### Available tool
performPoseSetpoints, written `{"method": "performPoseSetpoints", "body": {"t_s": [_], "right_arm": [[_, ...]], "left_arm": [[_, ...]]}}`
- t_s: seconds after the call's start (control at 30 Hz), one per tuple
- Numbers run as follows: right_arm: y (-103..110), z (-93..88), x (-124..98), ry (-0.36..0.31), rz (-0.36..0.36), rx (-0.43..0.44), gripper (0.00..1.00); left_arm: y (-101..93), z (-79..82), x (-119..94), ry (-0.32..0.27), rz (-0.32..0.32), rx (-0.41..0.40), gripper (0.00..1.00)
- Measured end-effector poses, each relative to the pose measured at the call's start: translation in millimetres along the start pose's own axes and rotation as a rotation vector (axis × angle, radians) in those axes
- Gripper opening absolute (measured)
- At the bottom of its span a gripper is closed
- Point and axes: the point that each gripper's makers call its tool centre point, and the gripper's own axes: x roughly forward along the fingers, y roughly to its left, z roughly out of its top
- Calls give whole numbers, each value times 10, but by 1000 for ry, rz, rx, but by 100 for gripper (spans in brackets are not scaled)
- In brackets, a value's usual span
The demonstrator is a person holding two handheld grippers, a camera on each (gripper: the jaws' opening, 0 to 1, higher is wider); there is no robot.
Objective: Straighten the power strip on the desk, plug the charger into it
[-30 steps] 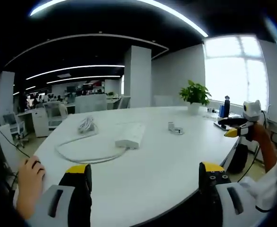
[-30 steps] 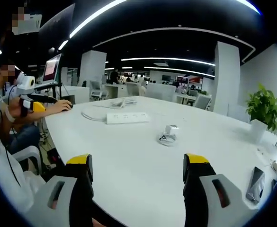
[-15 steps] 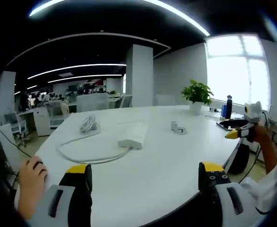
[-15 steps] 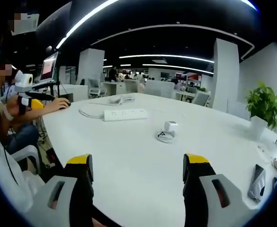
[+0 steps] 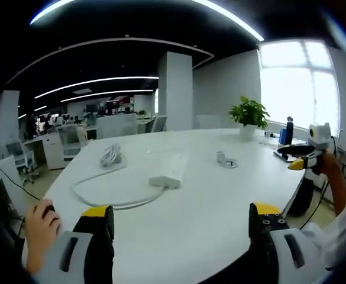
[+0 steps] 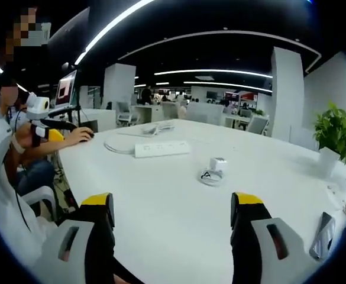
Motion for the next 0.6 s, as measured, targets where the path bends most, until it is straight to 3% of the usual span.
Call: {"method": "performPoseSetpoints", "body": {"t_s": [0.6], "right_arm": [[-78,-89,199,29,-1,3,80]], "left_arm": [[49,14,133,14,12,2,96]]}}
